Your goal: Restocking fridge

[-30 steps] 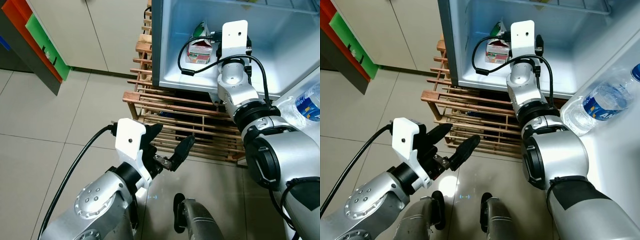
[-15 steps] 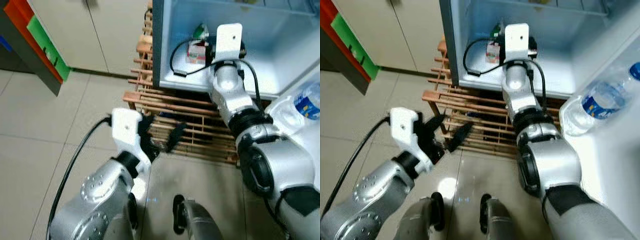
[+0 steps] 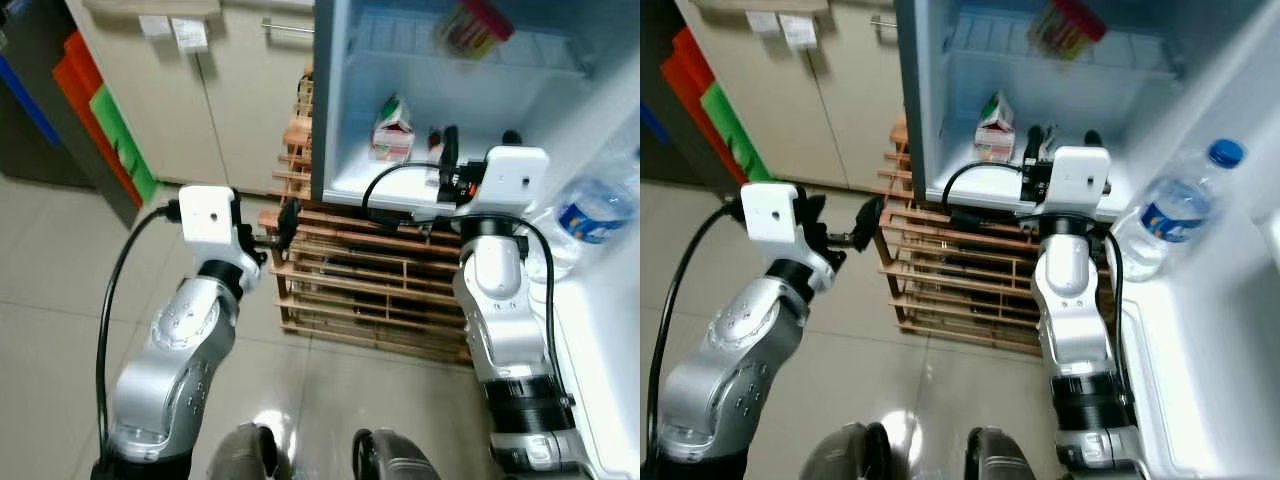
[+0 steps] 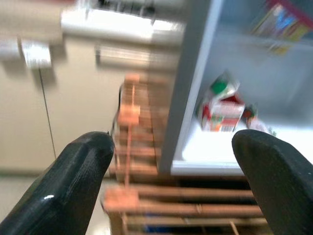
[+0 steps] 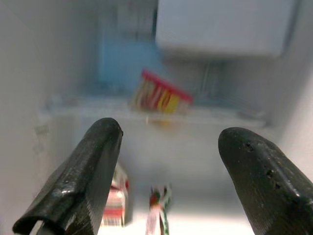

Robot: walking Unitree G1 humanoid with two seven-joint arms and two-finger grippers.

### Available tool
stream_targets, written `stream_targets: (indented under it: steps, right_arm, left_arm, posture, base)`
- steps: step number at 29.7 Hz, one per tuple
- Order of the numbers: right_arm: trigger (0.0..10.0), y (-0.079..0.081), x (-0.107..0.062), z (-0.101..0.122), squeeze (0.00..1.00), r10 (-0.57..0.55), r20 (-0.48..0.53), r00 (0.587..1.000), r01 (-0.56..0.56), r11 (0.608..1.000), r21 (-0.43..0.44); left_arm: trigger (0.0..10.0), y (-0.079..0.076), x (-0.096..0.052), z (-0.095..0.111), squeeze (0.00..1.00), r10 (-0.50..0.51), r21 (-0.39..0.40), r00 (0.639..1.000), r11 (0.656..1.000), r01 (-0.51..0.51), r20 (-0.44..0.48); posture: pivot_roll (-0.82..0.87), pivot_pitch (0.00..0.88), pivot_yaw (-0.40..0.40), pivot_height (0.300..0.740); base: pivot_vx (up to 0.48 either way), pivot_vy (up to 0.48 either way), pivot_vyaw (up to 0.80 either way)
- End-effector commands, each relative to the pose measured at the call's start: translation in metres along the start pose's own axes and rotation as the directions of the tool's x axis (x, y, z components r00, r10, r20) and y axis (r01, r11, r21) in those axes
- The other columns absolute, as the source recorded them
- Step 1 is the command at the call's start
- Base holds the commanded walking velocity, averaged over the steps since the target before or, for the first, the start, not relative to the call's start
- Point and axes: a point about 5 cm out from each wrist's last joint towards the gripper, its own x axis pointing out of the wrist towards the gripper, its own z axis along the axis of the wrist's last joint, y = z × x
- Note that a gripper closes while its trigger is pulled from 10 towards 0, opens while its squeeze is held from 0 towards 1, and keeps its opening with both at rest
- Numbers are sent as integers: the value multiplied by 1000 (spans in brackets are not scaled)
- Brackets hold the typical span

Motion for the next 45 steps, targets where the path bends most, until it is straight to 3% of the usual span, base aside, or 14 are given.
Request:
stream_targets:
  steps: [1,3,6,10,14,19,21,26,30,37,45]
  right_arm:
    - [10000,-6,-6,6,0,-11,28,1000,11,1000,-11]
    - [10000,-12,-11,5,0,-24,10,1000,24,1000,-16]
    - [10000,-23,-15,-2,0,-36,-39,999,35,999,-16]
    - [10000,-20,-11,-11,0,32,-97,995,-30,999,27]
    - [10000,-14,-7,-17,0,97,-123,988,-94,995,23]
    - [10000,-16,-9,-23,0,114,-137,984,-113,993,19]
    - [10000,-32,-18,-28,0,59,-115,992,-56,998,29]
    - [10000,-46,-32,-35,0,5,-115,993,-3,1000,17]
    - [10000,-44,-34,-38,0,18,-124,992,-19,1000,-14]
    - [10000,-30,-33,-37,0,107,-112,988,-108,994,-1]
    - [10000,-36,-41,-40,0,124,-140,982,-128,992,-17]
  left_arm:
    - [10000,0,4,-1,0,-18,42,1000,999,17,10]
    - [10000,0,10,3,0,-42,91,998,995,39,36]
    - [10000,-4,18,5,0,-64,97,996,994,59,57]
    - [10000,-8,28,3,0,-68,27,994,997,66,85]
    - [10000,-11,33,2,0,-58,21,993,998,56,105]
    - [10000,-8,33,-4,0,-38,19,995,999,36,95]
    - [10000,1,33,-10,0,8,22,994,1000,-10,113]
    - [10000,13,29,-13,0,93,66,974,992,-109,206]
    - [10000,20,27,-16,0,133,91,967,984,-156,216]
    - [10000,18,27,-16,0,115,110,964,983,-144,240]
    - [10000,15,26,-19,0,111,117,964,983,-142,240]
  posture:
    - [-88,0,72,740]
    - [-104,0,86,740]
    - [-131,0,98,740]
    - [-140,0,90,740]
    - [-131,0,64,740]
    - [-125,0,57,740]
    - [-119,0,47,740]
    - [-122,0,40,740]
    - [-122,0,38,740]
    - [-114,0,24,740]
    - [-121,0,15,740]
  base:
    - [0,0,0]
    - [0,0,0]
    - [0,0,0]
    - [0,0,0]
    - [-63,287,0]
    - [-254,410,0]
    - [0,0,0]
    - [0,0,0]
    - [0,0,0]
    - [0,0,0]
    - [0,0,0]
